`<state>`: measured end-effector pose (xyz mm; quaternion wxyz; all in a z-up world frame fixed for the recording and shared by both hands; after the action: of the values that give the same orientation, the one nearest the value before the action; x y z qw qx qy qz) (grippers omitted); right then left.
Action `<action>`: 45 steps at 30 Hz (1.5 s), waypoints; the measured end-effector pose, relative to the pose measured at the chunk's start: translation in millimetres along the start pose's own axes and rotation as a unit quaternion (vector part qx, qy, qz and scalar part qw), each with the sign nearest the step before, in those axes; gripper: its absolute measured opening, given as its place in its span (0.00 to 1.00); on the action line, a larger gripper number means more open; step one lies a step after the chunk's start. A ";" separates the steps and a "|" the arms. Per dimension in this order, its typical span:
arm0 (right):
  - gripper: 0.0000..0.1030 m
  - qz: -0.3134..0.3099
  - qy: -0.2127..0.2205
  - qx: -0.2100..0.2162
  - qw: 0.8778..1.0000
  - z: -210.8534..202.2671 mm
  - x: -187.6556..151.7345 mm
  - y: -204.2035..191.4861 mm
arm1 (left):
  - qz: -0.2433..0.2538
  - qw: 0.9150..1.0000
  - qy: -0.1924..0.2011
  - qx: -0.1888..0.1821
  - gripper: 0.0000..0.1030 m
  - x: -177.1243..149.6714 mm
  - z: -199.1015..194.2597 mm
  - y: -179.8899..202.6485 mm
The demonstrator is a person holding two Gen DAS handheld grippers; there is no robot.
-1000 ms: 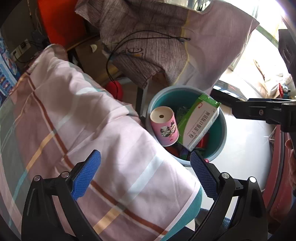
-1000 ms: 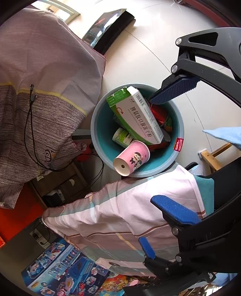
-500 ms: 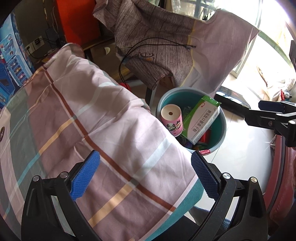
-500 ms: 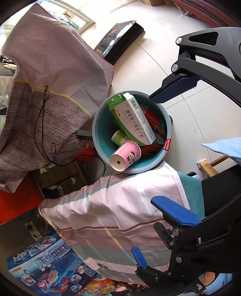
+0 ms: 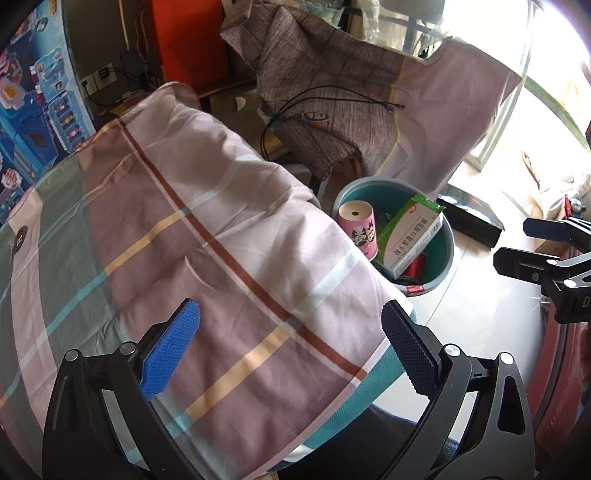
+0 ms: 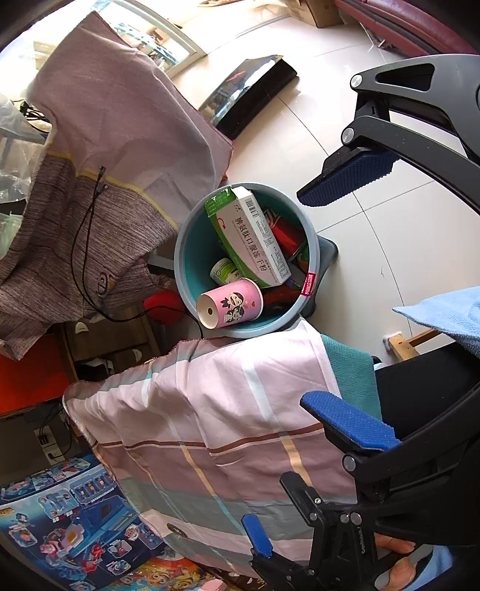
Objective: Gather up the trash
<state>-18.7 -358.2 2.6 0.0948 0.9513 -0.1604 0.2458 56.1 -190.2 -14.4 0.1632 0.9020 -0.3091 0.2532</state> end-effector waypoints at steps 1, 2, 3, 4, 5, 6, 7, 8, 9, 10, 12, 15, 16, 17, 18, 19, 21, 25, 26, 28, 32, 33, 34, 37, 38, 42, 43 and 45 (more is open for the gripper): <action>0.93 -0.001 0.004 -0.002 1.000 -2.2 -2.0 -0.5 | -0.001 1.000 0.001 0.002 0.96 -2.2 -2.0 -0.8; 0.93 -0.003 0.009 -0.005 1.000 -4.9 -4.7 -0.5 | -0.003 1.000 0.002 0.004 0.96 -3.7 -4.0 -1.2; 0.93 -0.004 0.013 -0.006 1.000 -7.3 -6.6 -1.4 | -0.005 1.000 0.003 0.005 0.96 -5.6 -6.1 -1.8; 0.93 -0.005 0.017 -0.008 1.000 -9.1 -8.3 -1.7 | -0.007 1.000 0.005 0.008 0.96 -7.9 -8.9 -2.7; 0.93 -0.007 0.022 -0.012 1.000 -11.4 -10.6 -2.1 | -0.009 1.000 0.007 0.010 0.96 -10.2 -11.5 -3.6; 0.93 -0.009 0.026 -0.016 0.999 -13.2 -12.7 -2.6 | -0.010 1.000 0.008 0.011 0.96 -12.3 -13.6 -4.4; 0.93 -0.011 0.028 -0.017 0.999 -14.4 -14.5 -3.1 | -0.012 1.000 0.008 0.011 0.96 -14.0 -14.7 -4.3; 0.93 -0.013 0.029 -0.018 0.999 -15.1 -16.1 -3.7 | -0.013 1.000 0.007 0.012 0.96 -14.1 -14.9 -5.2; 0.93 -0.014 0.030 -0.019 0.999 -15.3 -17.5 -4.5 | -0.014 1.000 0.007 0.012 0.96 -15.6 -15.7 -6.0; 0.93 -0.017 0.029 -0.019 0.999 -15.0 -18.2 -5.6 | -0.015 1.000 0.006 0.013 0.96 -16.4 -15.9 -6.6; 0.93 -0.020 0.027 -0.020 0.999 -13.3 -19.4 -7.1 | -0.015 1.000 0.006 0.013 0.96 -17.2 -15.8 -7.0; 0.93 -0.021 0.025 -0.020 0.999 -11.3 -19.1 -9.2 | -0.017 1.000 0.006 0.013 0.96 -17.7 -15.3 -8.0; 0.93 -0.021 0.024 -0.020 0.999 -10.5 -19.0 -9.9 | -0.017 1.000 0.006 0.013 0.96 -18.1 -15.5 -8.4; 0.93 -0.021 0.023 -0.020 0.999 -9.8 -19.0 -10.1 | -0.017 1.000 0.006 0.014 0.96 -18.0 -15.4 -8.2; 0.93 -0.022 0.023 -0.019 0.999 -9.1 -19.1 -10.6 | -0.018 1.000 0.006 0.013 0.96 -18.3 -14.5 -8.5; 0.93 -0.022 0.022 -0.019 0.999 -8.8 -19.4 -10.8 | -0.017 1.000 0.005 0.012 0.96 -18.6 -14.3 -9.2; 0.93 -0.023 0.021 -0.019 0.999 -7.4 -20.1 -11.3 | -0.017 1.000 0.003 0.012 0.96 -18.9 -12.2 -9.0; 0.93 -0.020 0.016 -0.019 0.999 -3.7 -20.5 -11.8 | -0.012 1.000 -0.001 0.009 0.96 -19.4 -8.1 -6.5; 0.93 -0.020 0.015 -0.018 1.000 -2.3 -20.5 -11.9 | -0.011 1.000 -0.002 0.008 0.96 -19.3 -7.3 -5.7; 0.93 -0.020 0.013 -0.017 1.000 0.0 -20.4 -12.5 | -0.007 1.000 0.000 0.001 0.96 -20.1 -6.5 -3.7; 0.93 -0.019 0.008 -0.016 1.000 4.3 -20.3 -13.3 | -0.006 1.000 0.002 -0.016 0.96 -20.4 -6.1 -0.8; 0.93 -0.019 0.007 -0.016 1.000 4.6 -20.3 -13.6 | -0.007 1.000 0.000 -0.017 0.96 -20.1 -5.5 -0.3; 0.93 -0.020 0.007 -0.016 1.000 4.8 -20.0 -13.6 | -0.008 1.000 0.000 -0.013 0.96 -19.9 -4.9 -0.6; 0.93 -0.018 0.007 -0.016 1.000 5.3 -19.7 -13.5 | -0.009 1.000 0.002 -0.005 0.96 -19.4 -5.7 -1.7; 0.93 -0.018 0.007 -0.017 1.000 5.2 -19.6 -13.6 | -0.011 1.000 0.002 -0.004 0.96 -19.3 -5.7 -2.5; 0.93 -0.018 0.007 -0.017 1.000 5.4 -19.1 -12.3 | -0.013 1.000 0.004 0.004 0.96 -19.1 -6.9 -4.2; 0.93 -0.017 0.007 -0.018 1.000 5.3 -18.9 -11.9 | -0.013 1.000 0.005 0.005 0.96 -18.9 -7.2 -4.3; 0.93 -0.017 0.007 -0.018 1.000 5.4 -18.6 -11.5 | -0.014 1.000 0.006 0.007 0.96 -18.4 -7.8 -4.1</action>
<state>-27.7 -344.1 -12.5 0.1172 0.9502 -0.1479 0.2478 43.4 -174.8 -18.9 0.1619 0.9058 -0.2941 0.2586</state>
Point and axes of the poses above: each gripper's, at about its wrist camera, not at the fingertips, and z roughly the way its jaws point, y to its right, x to its top, the point moved 3 cm from there along z, roughly the way its jaws point, and after that the axes turned 9 degrees about -x, right-handed, at the moved point
